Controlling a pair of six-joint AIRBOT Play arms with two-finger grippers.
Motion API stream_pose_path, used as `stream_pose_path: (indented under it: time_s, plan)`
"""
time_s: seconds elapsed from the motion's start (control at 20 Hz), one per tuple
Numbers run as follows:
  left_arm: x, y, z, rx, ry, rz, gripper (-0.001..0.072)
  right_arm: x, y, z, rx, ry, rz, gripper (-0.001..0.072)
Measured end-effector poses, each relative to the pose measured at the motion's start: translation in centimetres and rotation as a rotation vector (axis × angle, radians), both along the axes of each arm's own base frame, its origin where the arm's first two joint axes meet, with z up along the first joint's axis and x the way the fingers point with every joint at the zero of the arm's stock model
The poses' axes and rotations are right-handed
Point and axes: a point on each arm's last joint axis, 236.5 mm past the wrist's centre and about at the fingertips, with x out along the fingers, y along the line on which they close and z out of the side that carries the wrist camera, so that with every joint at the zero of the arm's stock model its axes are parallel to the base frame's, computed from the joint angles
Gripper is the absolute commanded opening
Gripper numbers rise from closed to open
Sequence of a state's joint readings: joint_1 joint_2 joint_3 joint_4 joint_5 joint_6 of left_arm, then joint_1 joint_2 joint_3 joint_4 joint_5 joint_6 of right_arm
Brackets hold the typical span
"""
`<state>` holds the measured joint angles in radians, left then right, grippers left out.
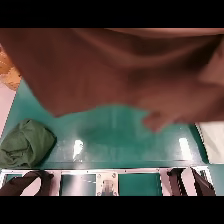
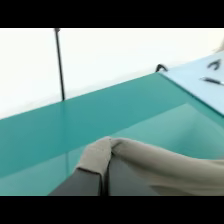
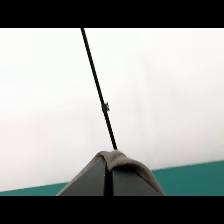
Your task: Fold the shirts.
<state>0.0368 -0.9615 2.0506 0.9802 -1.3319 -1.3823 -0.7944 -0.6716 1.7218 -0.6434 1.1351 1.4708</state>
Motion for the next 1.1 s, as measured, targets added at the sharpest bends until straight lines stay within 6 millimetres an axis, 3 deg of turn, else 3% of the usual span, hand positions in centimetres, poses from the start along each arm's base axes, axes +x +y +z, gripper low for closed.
stream_pose_path:
  time_s: [0.1,0.2,0.3,0.5,0.6,0.7,0.8,0.9,1.1]
  plan:
    - [2.5,0.9,-3.5,0.011,0.1,0.039,0.0021,2.0,-1.8,-3.7,0.075,0.083,0.006,0.0015]
    - [5.8,1.6,-8.6,0.014,0.233,0.062,0.0021,4.9,-3.8,-9.7,0.161,0.2,0.032,0.0015]
    - [9.5,1.9,-14.8,0.007,0.384,0.073,0.0021,8.1,-5.2,-17.0,0.248,0.318,0.065,0.0015]
    - [16.2,1.5,-29.5,-0.011,0.667,0.051,0.0021,14.0,-6.6,-32.5,0.39,0.549,0.081,0.0015]
    - [18.8,0.6,-36.3,-0.047,0.784,0.029,0.0021,16.7,-7.1,-38.7,0.43,0.646,0.076,0.0015]
    - [21.1,-0.5,-41.4,-0.11,0.857,0.01,0.0021,19.7,-7.6,-43.9,0.468,0.73,0.079,0.0015]
    - [23.6,-1.2,-44.4,-0.174,0.878,0.012,0.0021,22.8,-8.2,-47.5,0.496,0.784,0.092,0.0015]
    - [26.4,-1.3,-45.6,-0.229,0.852,0.033,0.0021,26.1,-8.6,-49.5,0.518,0.809,0.123,0.0015]
    - [30.9,-0.9,-44.2,-0.292,0.743,0.077,0.0021,31.8,-8.6,-49.3,0.525,0.769,0.198,0.0015]
